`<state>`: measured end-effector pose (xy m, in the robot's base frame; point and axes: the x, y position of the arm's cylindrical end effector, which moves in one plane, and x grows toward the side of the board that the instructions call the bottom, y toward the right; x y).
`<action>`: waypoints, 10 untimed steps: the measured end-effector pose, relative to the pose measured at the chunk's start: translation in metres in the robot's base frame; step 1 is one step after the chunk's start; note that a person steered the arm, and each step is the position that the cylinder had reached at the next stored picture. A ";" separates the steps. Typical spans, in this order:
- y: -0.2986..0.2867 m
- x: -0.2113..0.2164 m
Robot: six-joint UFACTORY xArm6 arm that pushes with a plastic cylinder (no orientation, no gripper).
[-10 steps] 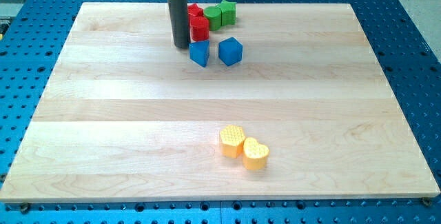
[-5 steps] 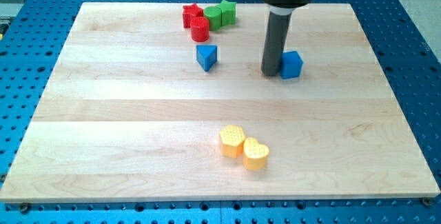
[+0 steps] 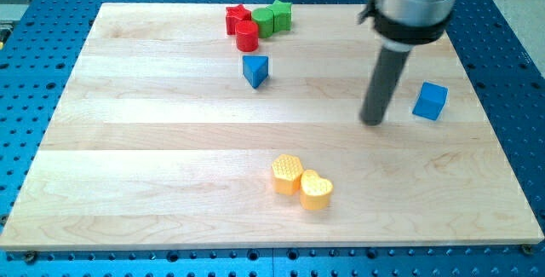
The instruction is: Move the blue blocks to the center right
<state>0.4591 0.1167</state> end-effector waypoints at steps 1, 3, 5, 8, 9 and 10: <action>-0.121 -0.021; -0.230 -0.065; -0.179 -0.093; -0.030 -0.068; 0.039 -0.021; 0.025 -0.022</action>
<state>0.4376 0.1416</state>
